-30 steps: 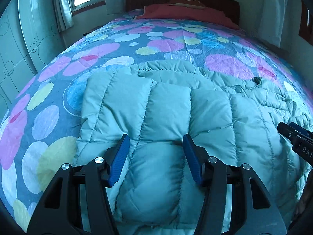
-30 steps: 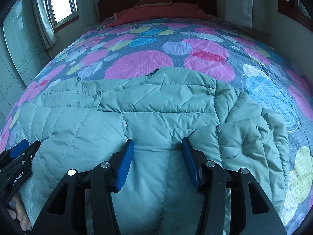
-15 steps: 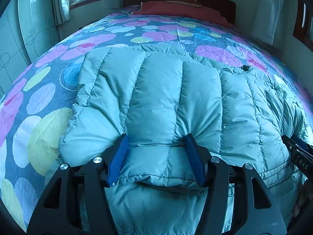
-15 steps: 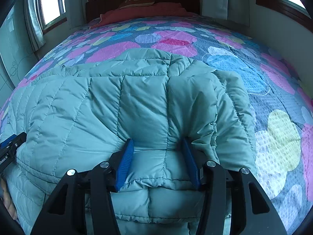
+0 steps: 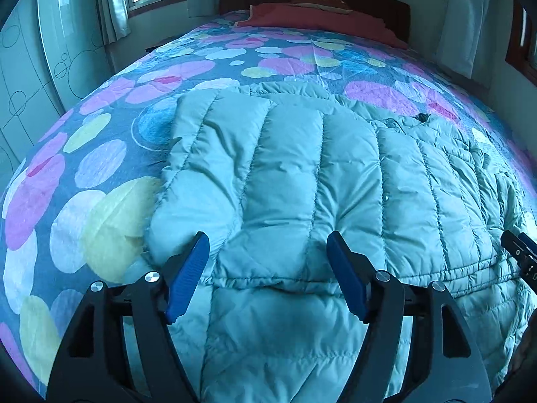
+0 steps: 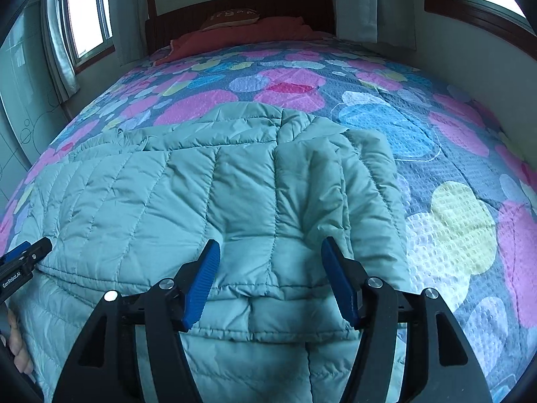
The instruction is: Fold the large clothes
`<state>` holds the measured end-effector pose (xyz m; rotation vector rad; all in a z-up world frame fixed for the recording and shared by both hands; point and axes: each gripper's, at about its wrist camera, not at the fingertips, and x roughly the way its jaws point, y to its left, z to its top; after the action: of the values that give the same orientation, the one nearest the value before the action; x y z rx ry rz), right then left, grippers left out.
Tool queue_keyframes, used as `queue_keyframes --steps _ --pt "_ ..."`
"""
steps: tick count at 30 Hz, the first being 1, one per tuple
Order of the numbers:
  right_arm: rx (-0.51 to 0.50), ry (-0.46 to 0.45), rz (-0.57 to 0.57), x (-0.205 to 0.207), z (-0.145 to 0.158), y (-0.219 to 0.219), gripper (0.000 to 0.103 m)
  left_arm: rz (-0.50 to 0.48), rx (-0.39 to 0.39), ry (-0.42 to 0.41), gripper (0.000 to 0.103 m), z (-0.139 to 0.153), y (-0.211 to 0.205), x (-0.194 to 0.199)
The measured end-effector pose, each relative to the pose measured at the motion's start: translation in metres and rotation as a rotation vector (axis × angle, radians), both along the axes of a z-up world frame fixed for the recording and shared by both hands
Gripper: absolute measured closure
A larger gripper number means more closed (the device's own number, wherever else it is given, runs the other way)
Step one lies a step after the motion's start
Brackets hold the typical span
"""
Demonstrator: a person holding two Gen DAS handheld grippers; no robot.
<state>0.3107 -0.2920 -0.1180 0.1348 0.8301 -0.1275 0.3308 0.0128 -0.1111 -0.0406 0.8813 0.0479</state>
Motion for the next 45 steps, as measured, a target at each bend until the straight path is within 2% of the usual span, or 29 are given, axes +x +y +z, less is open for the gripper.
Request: queue_keyframes --steps 6,13,21,28,33,35,37,43,45 --pt "-0.001 0.015 -0.027 -0.045 0.008 -0.015 0.040 0.048 -0.018 0.018 0.031 0.006 0.028 -0.041" --pt "0.011 0.057 -0.078 -0.108 0.001 -0.038 0.040 0.119 -0.069 0.065 0.031 0.000 0.068 -0.105" --pt "0.067 0.079 -0.136 -0.182 -0.004 -0.066 0.040 0.175 -0.117 0.072 0.031 0.000 0.102 -0.181" --pt "0.163 0.107 -0.162 -0.234 -0.016 -0.082 0.040 0.220 -0.201 0.103 0.031 -0.007 0.116 -0.240" --pt "0.202 0.123 -0.157 -0.260 -0.021 -0.077 0.040 0.255 -0.302 0.130 0.031 -0.013 0.120 -0.270" --pt "0.232 0.127 -0.157 -0.270 -0.023 -0.075 0.040 0.256 -0.318 0.119 0.031 -0.011 0.117 -0.281" --pt "0.261 0.126 -0.155 -0.278 -0.024 -0.073 0.040 0.249 -0.342 0.117 0.031 -0.009 0.115 -0.290" --pt "0.364 0.108 -0.124 -0.293 -0.025 -0.057 0.040 0.263 -0.501 0.111 0.031 -0.014 0.113 -0.302" --pt "0.366 0.093 -0.115 -0.293 -0.025 -0.051 0.039 0.265 -0.509 0.101 0.030 -0.016 0.110 -0.299"
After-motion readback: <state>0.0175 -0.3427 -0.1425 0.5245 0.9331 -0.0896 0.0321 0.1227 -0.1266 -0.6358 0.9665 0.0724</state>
